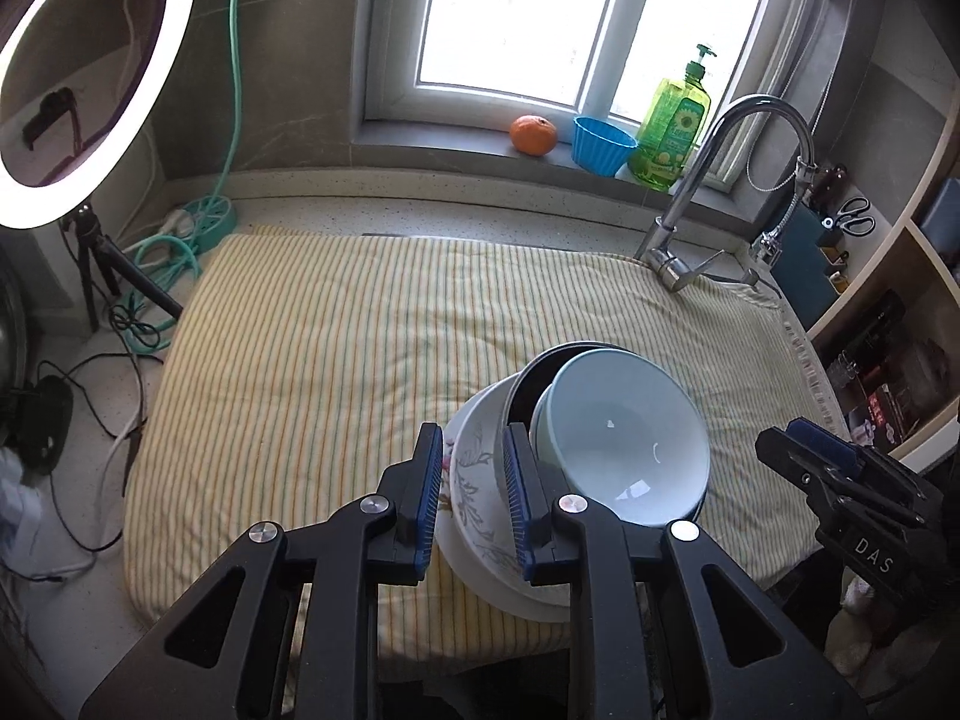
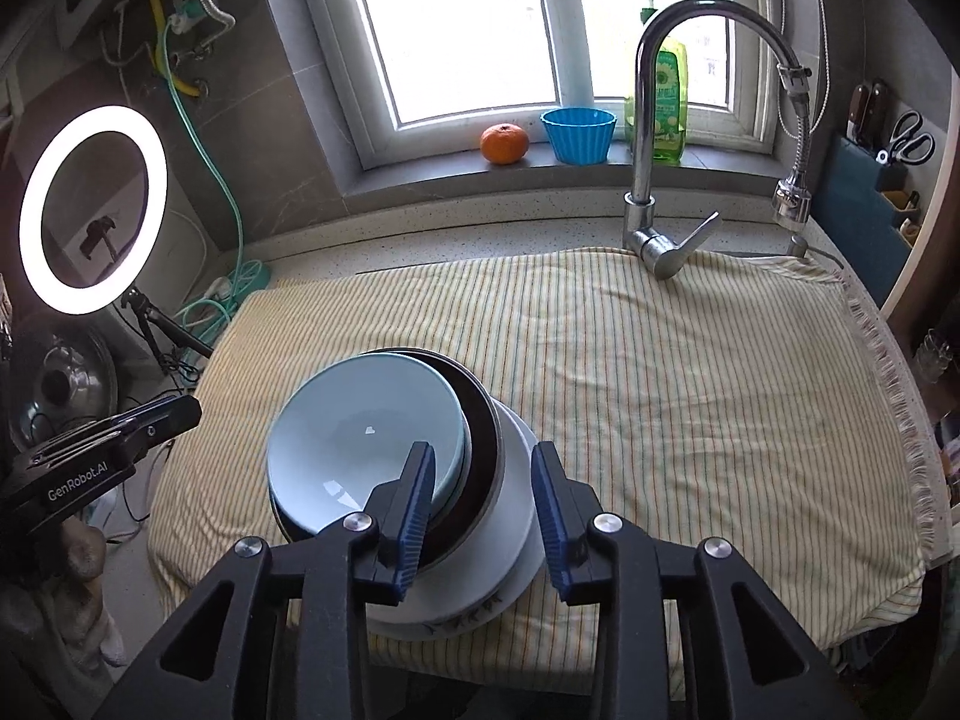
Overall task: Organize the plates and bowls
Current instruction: 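Open both tools and pull them back from the stacked dishes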
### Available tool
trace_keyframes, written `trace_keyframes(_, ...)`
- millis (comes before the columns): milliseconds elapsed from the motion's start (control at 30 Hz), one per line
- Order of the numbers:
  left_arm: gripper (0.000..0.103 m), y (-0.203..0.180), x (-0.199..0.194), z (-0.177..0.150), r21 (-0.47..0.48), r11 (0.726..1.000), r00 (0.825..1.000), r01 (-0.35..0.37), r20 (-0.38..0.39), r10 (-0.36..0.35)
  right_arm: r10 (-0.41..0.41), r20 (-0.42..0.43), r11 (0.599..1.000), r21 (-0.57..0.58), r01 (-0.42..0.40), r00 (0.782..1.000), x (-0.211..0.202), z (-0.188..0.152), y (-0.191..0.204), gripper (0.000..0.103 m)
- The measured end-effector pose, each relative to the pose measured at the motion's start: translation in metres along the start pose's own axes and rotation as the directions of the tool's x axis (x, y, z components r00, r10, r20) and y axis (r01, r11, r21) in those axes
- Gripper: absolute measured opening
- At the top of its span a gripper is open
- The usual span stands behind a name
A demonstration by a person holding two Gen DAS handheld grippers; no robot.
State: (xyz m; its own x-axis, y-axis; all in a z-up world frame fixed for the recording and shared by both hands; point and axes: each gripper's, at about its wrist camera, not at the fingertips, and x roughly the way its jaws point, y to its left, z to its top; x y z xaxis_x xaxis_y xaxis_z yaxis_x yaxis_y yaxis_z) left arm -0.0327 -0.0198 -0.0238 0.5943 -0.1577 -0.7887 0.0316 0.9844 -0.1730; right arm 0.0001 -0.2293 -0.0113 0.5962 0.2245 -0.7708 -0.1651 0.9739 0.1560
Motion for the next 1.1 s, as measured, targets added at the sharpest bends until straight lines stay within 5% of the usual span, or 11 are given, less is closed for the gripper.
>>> trace_keyframes(67,0.022,-0.005,-0.006,-0.007,-0.013,1.000,1.000,0.006,0.000,-0.006,0.001,0.011,1.000,-0.006,-0.001,1.000,-0.007,-0.003,0.002,0.054)
trace_keyframes(500,0.050,-0.009,-0.028,-0.022,0.001,0.999,0.998,-0.040,0.051,0.040,-0.013,0.036,1.000,0.020,0.012,0.999,-0.024,-0.019,0.005,0.063)
trace_keyframes(633,0.060,-0.011,-0.032,-0.022,0.010,1.000,0.998,-0.025,0.066,0.024,-0.022,0.055,0.999,0.033,0.020,0.998,-0.028,-0.020,0.006,0.076)
trace_keyframes(800,0.068,-0.011,-0.037,-0.016,0.004,1.000,0.995,-0.015,0.099,0.014,-0.037,0.064,0.999,0.022,0.035,0.997,-0.030,-0.018,0.008,0.080)
trace_keyframes(1100,0.069,-0.011,-0.033,-0.015,0.018,1.000,0.996,-0.009,0.091,0.008,-0.035,0.073,0.999,0.028,0.033,0.997,-0.030,-0.015,0.010,0.080)
